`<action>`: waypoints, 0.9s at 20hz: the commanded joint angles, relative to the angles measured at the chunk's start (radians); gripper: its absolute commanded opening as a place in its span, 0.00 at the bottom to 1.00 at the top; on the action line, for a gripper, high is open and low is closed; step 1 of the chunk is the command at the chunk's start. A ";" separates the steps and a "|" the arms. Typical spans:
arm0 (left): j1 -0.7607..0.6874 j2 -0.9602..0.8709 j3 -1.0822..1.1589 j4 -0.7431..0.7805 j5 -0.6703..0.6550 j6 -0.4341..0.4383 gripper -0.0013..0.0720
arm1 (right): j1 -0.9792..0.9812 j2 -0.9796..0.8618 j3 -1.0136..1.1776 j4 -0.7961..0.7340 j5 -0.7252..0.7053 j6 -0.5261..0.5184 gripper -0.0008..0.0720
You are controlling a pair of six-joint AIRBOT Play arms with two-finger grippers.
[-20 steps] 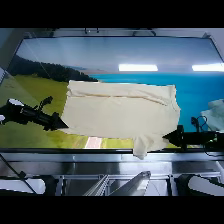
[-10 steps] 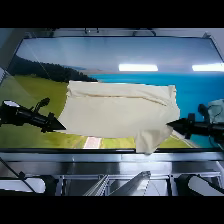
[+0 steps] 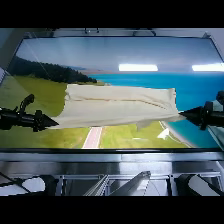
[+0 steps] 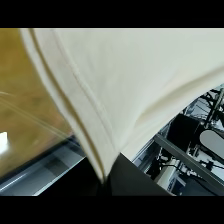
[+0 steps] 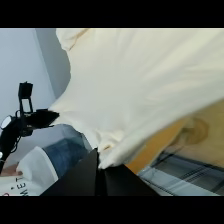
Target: Fold the shirts.
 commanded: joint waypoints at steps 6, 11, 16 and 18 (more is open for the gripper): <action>-0.108 -0.017 0.235 -0.032 -0.013 -0.063 0.05 | 0.018 -0.086 0.009 0.092 -0.233 -0.070 0.03; -0.202 -0.277 0.546 -0.085 -0.007 -0.142 0.05 | 0.106 -0.330 0.097 0.336 -0.406 -0.270 0.03; -0.263 -0.548 0.839 -0.082 0.032 -0.224 0.05 | 0.206 -0.572 0.272 0.398 -0.479 -0.349 0.03; -0.279 -0.626 0.919 -0.081 0.046 -0.228 0.04 | 0.236 -0.641 0.320 0.398 -0.479 -0.372 0.03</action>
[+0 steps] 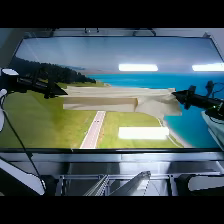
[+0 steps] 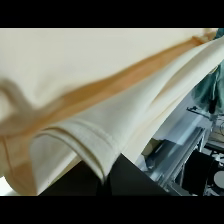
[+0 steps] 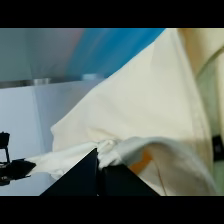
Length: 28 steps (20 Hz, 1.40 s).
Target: Fold the shirts.
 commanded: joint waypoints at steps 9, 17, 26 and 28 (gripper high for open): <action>-0.029 -0.245 0.443 -0.010 -0.039 -0.122 1.00 | -0.036 -0.064 0.142 -0.073 0.150 -0.069 0.43; -0.046 -0.139 0.327 -0.013 -0.028 -0.108 0.05 | -0.109 -0.059 0.230 -0.460 0.072 0.145 0.90; -0.249 -0.140 0.329 -0.058 0.003 -0.108 0.05 | 0.060 -0.164 0.235 -0.440 0.064 0.154 0.85; -0.312 -0.140 0.329 -0.057 0.031 -0.108 0.05 | 0.095 -0.169 0.245 -0.401 0.061 0.152 0.79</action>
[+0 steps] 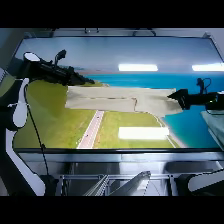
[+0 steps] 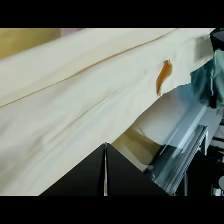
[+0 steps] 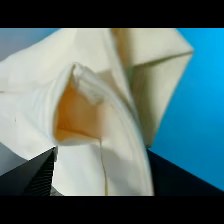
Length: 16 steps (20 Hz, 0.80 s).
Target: Fold the shirts.
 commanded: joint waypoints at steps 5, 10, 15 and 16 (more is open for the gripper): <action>-0.249 -0.018 0.000 0.115 0.181 -0.009 0.04 | 0.079 -0.017 0.025 0.081 0.010 0.005 0.03; -0.400 -0.099 0.000 0.279 0.262 -0.107 0.04 | 0.052 0.002 0.045 0.080 0.123 0.004 0.03; -0.491 -0.122 0.004 0.283 0.296 -0.141 0.04 | -0.008 0.076 0.046 0.076 0.205 0.002 0.03; -0.506 -0.122 0.024 0.278 0.296 -0.141 0.04 | -0.027 0.095 0.054 0.072 0.222 0.002 0.03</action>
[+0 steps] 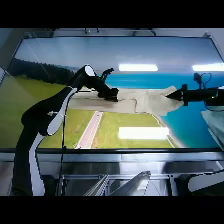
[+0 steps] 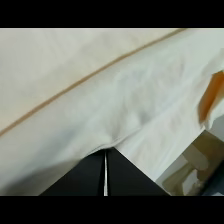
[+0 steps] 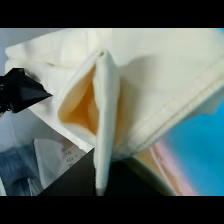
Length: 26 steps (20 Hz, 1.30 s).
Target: Fold the shirts.
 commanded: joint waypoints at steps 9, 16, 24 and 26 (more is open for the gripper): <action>0.080 0.339 -0.017 -0.511 -0.092 0.206 0.04 | -0.282 0.204 0.315 -0.148 0.196 0.142 0.03; 0.351 0.606 -0.317 -0.512 -0.177 0.226 0.04 | -0.080 0.233 0.345 -0.159 0.252 0.248 0.03; 0.433 0.791 -0.660 -0.512 -0.185 0.368 0.05 | 0.637 0.048 0.346 -0.230 -0.216 0.378 0.15; 0.433 0.806 -0.743 -0.513 -0.190 0.371 0.05 | 0.742 -0.022 0.346 -0.150 -0.338 0.341 0.59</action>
